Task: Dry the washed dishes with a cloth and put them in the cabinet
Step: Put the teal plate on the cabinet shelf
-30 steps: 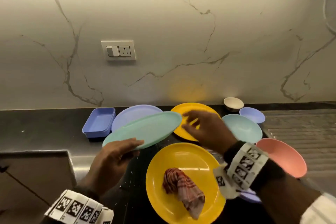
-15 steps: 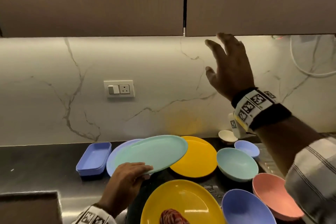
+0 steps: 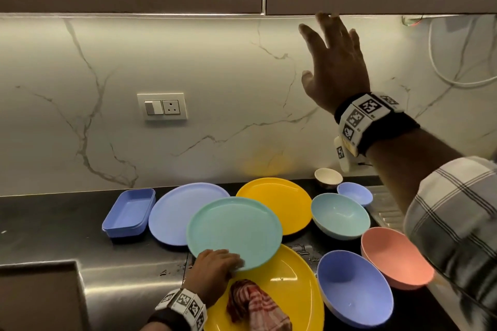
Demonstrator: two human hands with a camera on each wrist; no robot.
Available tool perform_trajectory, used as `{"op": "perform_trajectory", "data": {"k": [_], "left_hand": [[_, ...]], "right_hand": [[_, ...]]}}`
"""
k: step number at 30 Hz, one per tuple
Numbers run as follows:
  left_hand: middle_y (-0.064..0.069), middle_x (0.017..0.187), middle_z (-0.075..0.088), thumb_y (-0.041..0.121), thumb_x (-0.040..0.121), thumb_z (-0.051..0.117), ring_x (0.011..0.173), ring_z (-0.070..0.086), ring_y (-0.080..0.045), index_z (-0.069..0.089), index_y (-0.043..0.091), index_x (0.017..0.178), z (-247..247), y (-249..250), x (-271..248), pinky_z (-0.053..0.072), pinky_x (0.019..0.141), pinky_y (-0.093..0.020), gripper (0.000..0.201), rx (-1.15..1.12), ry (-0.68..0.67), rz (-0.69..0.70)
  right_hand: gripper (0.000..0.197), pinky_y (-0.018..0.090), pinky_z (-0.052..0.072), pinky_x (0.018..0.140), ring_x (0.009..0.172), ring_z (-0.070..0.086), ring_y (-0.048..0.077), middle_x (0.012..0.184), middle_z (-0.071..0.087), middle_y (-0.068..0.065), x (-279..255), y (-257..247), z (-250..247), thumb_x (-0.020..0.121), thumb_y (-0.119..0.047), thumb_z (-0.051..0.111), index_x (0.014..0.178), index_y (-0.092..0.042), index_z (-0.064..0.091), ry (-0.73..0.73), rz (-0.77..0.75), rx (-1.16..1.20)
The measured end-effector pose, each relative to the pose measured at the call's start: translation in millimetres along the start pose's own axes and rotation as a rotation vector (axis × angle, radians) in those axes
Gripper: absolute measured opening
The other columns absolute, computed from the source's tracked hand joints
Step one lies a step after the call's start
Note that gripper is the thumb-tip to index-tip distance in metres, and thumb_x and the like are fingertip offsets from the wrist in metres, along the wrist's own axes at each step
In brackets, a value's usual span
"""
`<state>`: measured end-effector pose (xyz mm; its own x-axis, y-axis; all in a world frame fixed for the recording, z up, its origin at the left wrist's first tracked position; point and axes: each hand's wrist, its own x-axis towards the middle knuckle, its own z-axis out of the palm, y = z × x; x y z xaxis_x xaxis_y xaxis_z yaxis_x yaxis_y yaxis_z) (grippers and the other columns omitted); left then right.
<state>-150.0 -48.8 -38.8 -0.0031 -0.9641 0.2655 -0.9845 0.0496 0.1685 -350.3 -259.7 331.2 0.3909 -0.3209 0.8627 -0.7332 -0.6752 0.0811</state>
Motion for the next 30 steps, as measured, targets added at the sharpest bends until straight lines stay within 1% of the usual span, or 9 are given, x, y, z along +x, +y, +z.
{"op": "perform_trajectory", "data": {"k": [3, 5, 7, 9, 12, 16, 18, 24, 30], "left_hand": [[0.027, 0.103, 0.073, 0.029, 0.049, 0.091, 0.094, 0.073, -0.006, 0.073, 0.044, 0.096, 5, -3, 0, 0.058, 0.072, -0.027, 0.052, 0.001, -0.090, -0.037], [0.021, 0.124, 0.068, 0.028, 0.068, 0.084, 0.117, 0.065, -0.012, 0.070, 0.042, 0.115, -3, 1, 3, 0.052, 0.093, -0.032, 0.051, -0.006, -0.173, -0.029], [0.014, 0.145, 0.054, 0.041, 0.086, 0.069, 0.138, 0.046, -0.014, 0.056, 0.037, 0.137, -18, 2, 9, 0.034, 0.111, -0.029, 0.053, -0.067, -0.243, -0.055], [0.011, 0.144, 0.055, 0.067, 0.080, 0.059, 0.136, 0.047, -0.014, 0.054, 0.036, 0.139, -45, -2, 22, 0.032, 0.110, -0.024, 0.066, -0.150, -0.225, -0.084], [0.011, 0.126, 0.069, 0.079, 0.080, 0.039, 0.115, 0.065, -0.016, 0.065, 0.041, 0.122, -116, -11, 53, 0.046, 0.098, -0.025, 0.063, -0.155, 0.070, -0.095], [-0.007, 0.122, 0.070, 0.025, 0.092, 0.061, 0.112, 0.066, -0.028, 0.069, 0.016, 0.117, -243, -11, 112, 0.042, 0.100, -0.028, 0.028, 0.037, 0.715, 0.102], [-0.011, 0.136, 0.061, 0.024, 0.095, 0.061, 0.127, 0.054, -0.031, 0.063, 0.013, 0.126, -302, -3, 133, 0.031, 0.112, -0.033, 0.033, 0.262, 0.923, 0.164], [-0.021, 0.165, 0.008, 0.054, 0.088, 0.064, 0.151, 0.007, -0.047, 0.011, 0.017, 0.159, -376, -1, 176, 0.009, 0.120, -0.064, 0.096, 0.578, 0.828, -0.075], [-0.020, 0.166, 0.005, 0.044, 0.084, 0.071, 0.150, 0.005, -0.050, 0.001, 0.023, 0.160, -389, 9, 206, 0.008, 0.113, -0.074, 0.106, 0.639, 0.922, -0.137]], "right_hand": [[0.077, 0.059, 0.020, 0.118, 0.149, 0.018, 0.038, 0.161, 0.022, 0.017, 7, 4, -1, 0.082, -0.009, 0.063, 0.151, -0.018, 0.031, 0.048, -0.017, -0.041], [0.079, 0.059, 0.019, 0.119, 0.149, 0.018, 0.037, 0.162, 0.020, 0.017, 16, 7, -1, 0.083, -0.012, 0.065, 0.153, -0.019, 0.027, 0.069, -0.020, -0.079], [0.081, 0.058, 0.019, 0.119, 0.149, 0.018, 0.037, 0.162, 0.020, 0.017, 27, 9, -1, 0.084, -0.014, 0.066, 0.154, -0.019, 0.024, 0.086, -0.022, -0.102], [0.082, 0.055, 0.020, 0.120, 0.149, 0.020, 0.037, 0.161, 0.022, 0.017, 35, 11, 1, 0.084, -0.016, 0.066, 0.154, -0.019, 0.024, 0.110, -0.022, -0.121], [0.085, 0.055, 0.019, 0.120, 0.148, 0.020, 0.038, 0.161, 0.022, 0.017, 41, 11, 4, 0.083, -0.020, 0.066, 0.155, -0.021, 0.022, 0.132, -0.029, -0.167], [0.084, 0.057, 0.021, 0.118, 0.145, 0.028, 0.039, 0.159, 0.029, 0.016, 57, 13, 0, 0.079, -0.018, 0.060, 0.154, -0.019, 0.023, 0.210, -0.032, -0.223], [0.080, 0.054, 0.026, 0.116, 0.140, 0.036, 0.038, 0.155, 0.036, 0.013, 71, 14, -3, 0.077, -0.015, 0.054, 0.152, -0.019, 0.026, 0.233, -0.045, -0.252], [0.086, 0.060, 0.026, 0.116, 0.143, 0.028, 0.047, 0.157, 0.029, 0.025, 93, 8, 4, 0.080, 0.001, 0.060, 0.154, -0.014, 0.020, 0.227, -0.039, -0.255], [0.078, 0.067, 0.018, 0.115, 0.147, 0.009, 0.051, 0.161, 0.008, 0.029, 94, 8, -2, 0.091, 0.009, 0.045, 0.157, -0.013, 0.009, 0.121, -0.083, -0.200]]}}
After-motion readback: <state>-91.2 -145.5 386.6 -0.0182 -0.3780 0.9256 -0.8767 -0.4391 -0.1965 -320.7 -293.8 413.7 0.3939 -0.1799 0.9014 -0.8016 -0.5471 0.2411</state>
